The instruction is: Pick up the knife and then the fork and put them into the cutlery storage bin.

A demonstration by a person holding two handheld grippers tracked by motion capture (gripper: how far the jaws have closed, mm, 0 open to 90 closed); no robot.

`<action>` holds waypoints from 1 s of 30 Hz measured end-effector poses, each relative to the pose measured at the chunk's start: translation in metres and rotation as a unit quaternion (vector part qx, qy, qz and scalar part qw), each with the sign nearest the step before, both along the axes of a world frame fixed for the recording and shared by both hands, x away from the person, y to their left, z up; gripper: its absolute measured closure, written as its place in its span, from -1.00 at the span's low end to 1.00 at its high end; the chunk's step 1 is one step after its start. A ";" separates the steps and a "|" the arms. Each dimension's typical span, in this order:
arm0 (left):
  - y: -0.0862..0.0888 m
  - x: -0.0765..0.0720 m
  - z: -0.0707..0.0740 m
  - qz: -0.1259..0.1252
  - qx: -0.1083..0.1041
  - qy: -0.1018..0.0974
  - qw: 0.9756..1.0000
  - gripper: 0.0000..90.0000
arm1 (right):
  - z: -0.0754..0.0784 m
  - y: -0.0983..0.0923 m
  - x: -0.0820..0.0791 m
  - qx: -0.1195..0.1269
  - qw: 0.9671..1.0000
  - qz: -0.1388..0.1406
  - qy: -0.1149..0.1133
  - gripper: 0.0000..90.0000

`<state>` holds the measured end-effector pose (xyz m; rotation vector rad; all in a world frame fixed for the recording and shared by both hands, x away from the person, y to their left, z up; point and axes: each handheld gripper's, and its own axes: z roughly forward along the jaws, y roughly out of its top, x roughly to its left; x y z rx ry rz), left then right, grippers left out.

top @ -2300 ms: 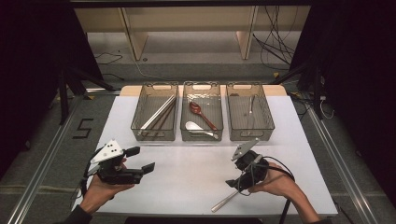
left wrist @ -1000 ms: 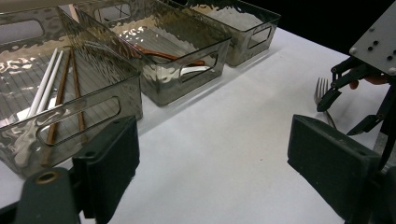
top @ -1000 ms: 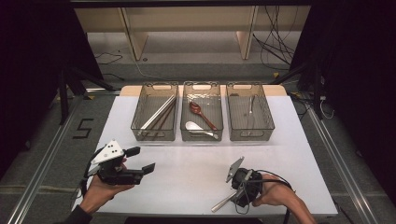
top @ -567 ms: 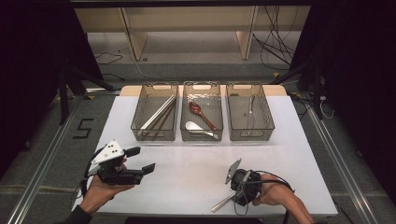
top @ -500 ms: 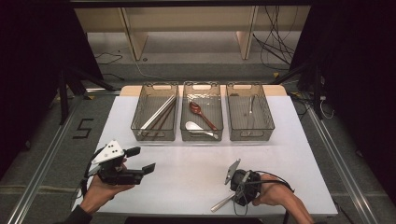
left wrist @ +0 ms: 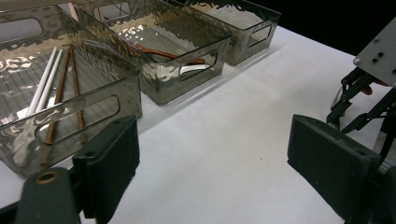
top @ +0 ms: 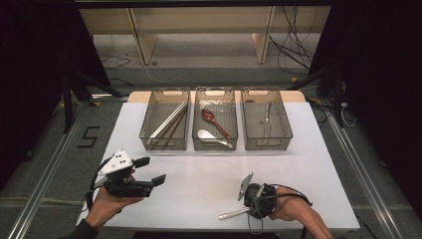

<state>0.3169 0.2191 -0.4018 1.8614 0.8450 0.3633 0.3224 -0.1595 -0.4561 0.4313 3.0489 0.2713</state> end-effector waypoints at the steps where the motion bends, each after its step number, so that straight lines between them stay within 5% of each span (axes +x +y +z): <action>1: 0.000 0.000 0.000 0.000 0.000 0.000 1.000 -0.64 | 0.000 0.000 0.000 -0.001 1.000 0.003 -0.001 0.64; 8: 0.000 0.000 0.000 -0.001 0.002 0.001 1.000 -0.64 | 0.000 0.003 -0.002 -0.009 1.000 0.016 0.001 0.88; 25: 0.000 0.000 0.000 -0.001 0.005 0.001 1.000 -0.64 | 0.002 0.003 -0.001 -0.011 1.000 0.007 0.009 0.91; 30: 0.000 0.000 0.000 -0.002 0.005 0.000 1.000 -0.64 | 0.003 -0.002 0.002 -0.010 1.000 -0.007 -0.007 0.91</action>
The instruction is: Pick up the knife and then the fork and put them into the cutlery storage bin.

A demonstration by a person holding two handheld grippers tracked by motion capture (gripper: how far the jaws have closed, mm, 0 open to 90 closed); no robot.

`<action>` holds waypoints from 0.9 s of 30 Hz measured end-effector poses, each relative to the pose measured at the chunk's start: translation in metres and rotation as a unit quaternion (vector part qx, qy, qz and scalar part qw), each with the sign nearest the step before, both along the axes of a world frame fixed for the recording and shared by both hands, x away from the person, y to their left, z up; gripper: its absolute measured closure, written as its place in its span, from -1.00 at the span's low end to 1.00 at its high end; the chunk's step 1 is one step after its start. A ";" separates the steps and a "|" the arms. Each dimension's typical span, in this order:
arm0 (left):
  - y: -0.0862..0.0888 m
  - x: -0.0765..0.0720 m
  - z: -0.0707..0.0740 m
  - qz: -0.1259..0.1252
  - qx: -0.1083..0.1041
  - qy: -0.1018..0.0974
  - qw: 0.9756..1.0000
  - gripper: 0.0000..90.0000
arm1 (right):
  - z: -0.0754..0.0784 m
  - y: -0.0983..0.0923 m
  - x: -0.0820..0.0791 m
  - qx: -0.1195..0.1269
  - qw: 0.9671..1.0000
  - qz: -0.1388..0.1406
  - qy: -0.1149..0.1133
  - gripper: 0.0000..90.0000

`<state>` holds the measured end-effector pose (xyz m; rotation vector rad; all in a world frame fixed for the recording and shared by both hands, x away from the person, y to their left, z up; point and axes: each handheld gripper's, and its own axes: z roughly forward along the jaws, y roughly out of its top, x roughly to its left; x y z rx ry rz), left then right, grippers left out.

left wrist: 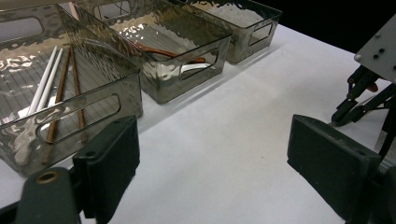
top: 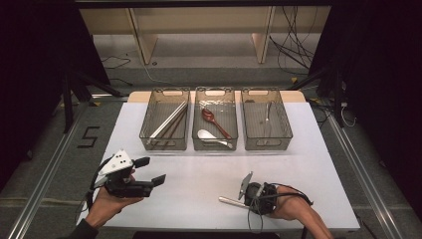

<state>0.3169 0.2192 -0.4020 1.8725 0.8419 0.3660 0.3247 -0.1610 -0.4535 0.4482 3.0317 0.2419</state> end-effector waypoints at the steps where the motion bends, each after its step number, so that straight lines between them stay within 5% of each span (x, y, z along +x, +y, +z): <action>1: 0.000 0.000 0.000 0.000 0.000 0.000 1.000 -0.64 | 0.000 -0.001 0.001 0.002 1.000 -0.003 0.000 0.91; 27: 0.000 0.000 0.000 0.000 -0.001 0.000 1.000 -0.64 | 0.007 -0.017 0.012 0.031 0.997 -0.057 -0.050 0.91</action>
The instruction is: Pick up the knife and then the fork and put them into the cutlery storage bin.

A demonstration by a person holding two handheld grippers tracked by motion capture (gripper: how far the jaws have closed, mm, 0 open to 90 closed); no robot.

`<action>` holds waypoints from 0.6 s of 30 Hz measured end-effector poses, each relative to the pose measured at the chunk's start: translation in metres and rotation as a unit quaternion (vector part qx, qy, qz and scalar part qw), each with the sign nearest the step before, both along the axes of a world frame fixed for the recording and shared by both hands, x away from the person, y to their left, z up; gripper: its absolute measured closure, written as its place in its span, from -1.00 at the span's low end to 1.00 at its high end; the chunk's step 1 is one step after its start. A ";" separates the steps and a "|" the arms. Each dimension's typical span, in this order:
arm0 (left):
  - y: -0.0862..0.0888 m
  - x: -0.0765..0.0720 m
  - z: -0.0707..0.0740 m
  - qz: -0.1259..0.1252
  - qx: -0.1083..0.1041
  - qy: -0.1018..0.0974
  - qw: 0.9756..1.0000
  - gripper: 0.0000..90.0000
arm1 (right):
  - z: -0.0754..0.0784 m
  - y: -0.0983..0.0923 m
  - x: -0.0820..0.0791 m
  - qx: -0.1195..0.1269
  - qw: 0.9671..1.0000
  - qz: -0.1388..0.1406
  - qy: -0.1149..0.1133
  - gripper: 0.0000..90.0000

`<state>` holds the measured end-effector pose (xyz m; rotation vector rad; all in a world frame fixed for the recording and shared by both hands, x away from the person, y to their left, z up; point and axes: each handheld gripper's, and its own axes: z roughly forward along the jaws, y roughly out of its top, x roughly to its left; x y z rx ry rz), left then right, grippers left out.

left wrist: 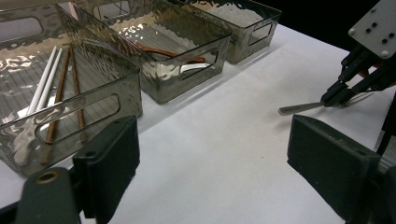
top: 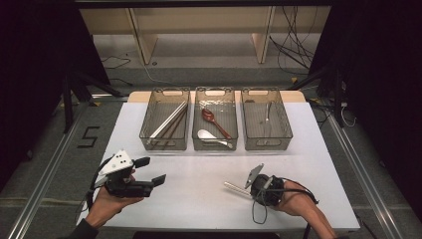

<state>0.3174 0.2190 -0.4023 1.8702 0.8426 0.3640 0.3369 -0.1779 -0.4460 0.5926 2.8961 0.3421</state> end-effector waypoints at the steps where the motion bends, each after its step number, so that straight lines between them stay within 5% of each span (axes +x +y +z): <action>1: 0.000 0.000 0.000 0.000 -0.001 0.000 1.000 -0.64 | 0.001 -0.001 0.000 0.002 1.000 -0.002 -0.002 0.91; 12: 0.000 0.000 0.000 0.002 -0.002 0.002 1.000 -0.64 | 0.004 -0.007 0.004 0.016 0.999 -0.025 -0.023 0.91; 18: 0.001 0.000 0.000 0.002 -0.003 0.002 1.000 -0.64 | 0.011 -0.015 0.009 0.048 0.996 -0.059 -0.040 0.91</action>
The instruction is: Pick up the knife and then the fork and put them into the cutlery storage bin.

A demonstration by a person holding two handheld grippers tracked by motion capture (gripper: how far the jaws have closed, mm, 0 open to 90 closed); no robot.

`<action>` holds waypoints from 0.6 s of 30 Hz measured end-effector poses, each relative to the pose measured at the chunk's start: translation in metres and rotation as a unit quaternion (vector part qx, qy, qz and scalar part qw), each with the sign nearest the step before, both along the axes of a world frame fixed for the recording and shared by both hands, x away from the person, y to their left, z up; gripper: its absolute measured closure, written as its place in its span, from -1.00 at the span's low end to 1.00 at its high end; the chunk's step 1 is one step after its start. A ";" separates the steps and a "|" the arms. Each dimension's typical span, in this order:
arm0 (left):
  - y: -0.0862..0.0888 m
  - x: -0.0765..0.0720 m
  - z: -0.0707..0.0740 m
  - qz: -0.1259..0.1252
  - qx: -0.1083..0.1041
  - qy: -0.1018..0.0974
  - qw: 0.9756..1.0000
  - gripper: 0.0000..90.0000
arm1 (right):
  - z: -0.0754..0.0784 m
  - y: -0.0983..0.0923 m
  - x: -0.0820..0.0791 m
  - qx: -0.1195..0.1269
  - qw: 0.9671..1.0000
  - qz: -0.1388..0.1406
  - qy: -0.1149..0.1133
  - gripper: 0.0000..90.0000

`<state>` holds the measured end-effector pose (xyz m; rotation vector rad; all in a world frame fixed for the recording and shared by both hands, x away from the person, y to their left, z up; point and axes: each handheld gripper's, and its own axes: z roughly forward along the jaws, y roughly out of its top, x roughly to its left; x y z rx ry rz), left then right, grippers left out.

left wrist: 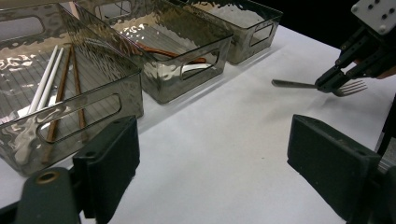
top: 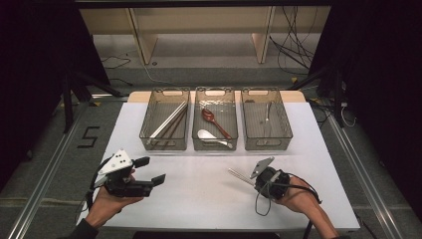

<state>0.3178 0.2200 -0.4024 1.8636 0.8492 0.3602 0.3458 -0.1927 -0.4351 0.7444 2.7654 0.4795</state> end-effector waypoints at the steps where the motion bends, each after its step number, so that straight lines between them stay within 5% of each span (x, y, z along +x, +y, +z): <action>1: 0.000 0.000 0.000 0.000 0.000 0.000 1.000 -0.64 | 0.001 -0.002 0.001 0.007 1.000 -0.006 0.000 0.91; 9: -0.001 0.000 0.000 -0.001 -0.001 0.001 1.000 -0.64 | 0.012 -0.013 0.006 0.050 0.998 -0.031 -0.027 0.91; 18: 0.000 0.000 -0.001 0.001 -0.003 0.001 1.000 -0.64 | 0.023 -0.030 0.013 0.103 0.990 -0.079 -0.050 0.91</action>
